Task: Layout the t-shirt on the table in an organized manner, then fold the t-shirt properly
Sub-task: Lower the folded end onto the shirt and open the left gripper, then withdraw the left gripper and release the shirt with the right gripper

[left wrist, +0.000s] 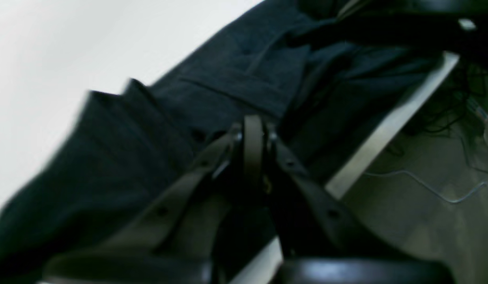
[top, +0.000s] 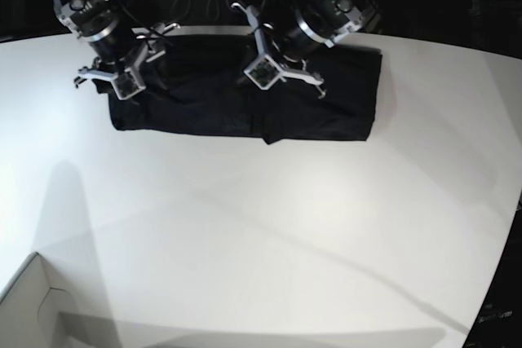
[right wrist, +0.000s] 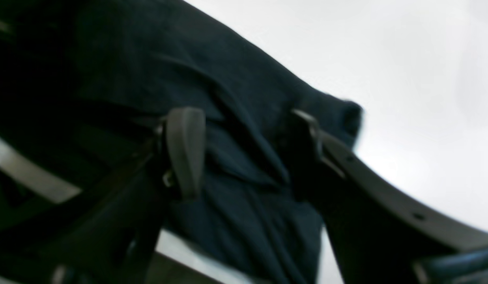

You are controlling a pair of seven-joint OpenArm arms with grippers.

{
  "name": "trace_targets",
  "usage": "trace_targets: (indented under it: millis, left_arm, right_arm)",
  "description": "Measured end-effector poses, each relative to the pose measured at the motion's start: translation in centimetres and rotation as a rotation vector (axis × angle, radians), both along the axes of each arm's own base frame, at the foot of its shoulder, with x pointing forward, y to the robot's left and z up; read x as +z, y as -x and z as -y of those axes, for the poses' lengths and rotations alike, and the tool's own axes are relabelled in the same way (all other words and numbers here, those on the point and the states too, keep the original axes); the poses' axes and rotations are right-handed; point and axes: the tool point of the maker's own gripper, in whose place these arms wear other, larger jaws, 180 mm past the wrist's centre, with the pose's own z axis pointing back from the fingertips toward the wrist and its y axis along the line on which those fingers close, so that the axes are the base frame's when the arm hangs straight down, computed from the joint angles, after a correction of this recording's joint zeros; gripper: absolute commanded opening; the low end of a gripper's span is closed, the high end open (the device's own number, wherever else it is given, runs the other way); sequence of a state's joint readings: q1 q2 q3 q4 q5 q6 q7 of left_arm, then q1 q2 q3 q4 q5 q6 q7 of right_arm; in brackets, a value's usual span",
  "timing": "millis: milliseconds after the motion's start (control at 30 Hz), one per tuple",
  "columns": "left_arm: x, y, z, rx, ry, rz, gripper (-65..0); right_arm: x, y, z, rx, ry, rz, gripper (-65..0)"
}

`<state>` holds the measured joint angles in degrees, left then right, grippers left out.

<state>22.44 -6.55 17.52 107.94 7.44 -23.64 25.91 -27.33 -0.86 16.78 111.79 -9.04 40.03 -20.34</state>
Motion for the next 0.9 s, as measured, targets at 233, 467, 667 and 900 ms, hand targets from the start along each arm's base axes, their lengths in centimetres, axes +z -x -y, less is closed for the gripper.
trace_targets:
  millis: [233,467,667,900]
  left_arm:
    - [1.1,-3.4,-9.1,0.247,-0.081,0.058,-64.9]
    - [3.4,-5.4,-19.8,0.569,0.051,0.068,-64.6]
    - [2.6,-5.1,-25.1,0.682,0.076,0.030,-64.6]
    - [1.8,-4.6,-27.8,0.755,0.065,0.014,-64.6]
  right_arm:
    - [1.5,-1.8,3.2,-0.217,-0.046,0.076,-21.9]
    - [-1.5,-2.2,7.4,-0.374,-0.026,-0.065,-21.3]
    - [-3.6,-1.3,8.4,-0.422,-0.028,-0.166,-21.2]
    - [-4.8,0.1,8.5,-0.436,-0.010,-0.268,-21.3]
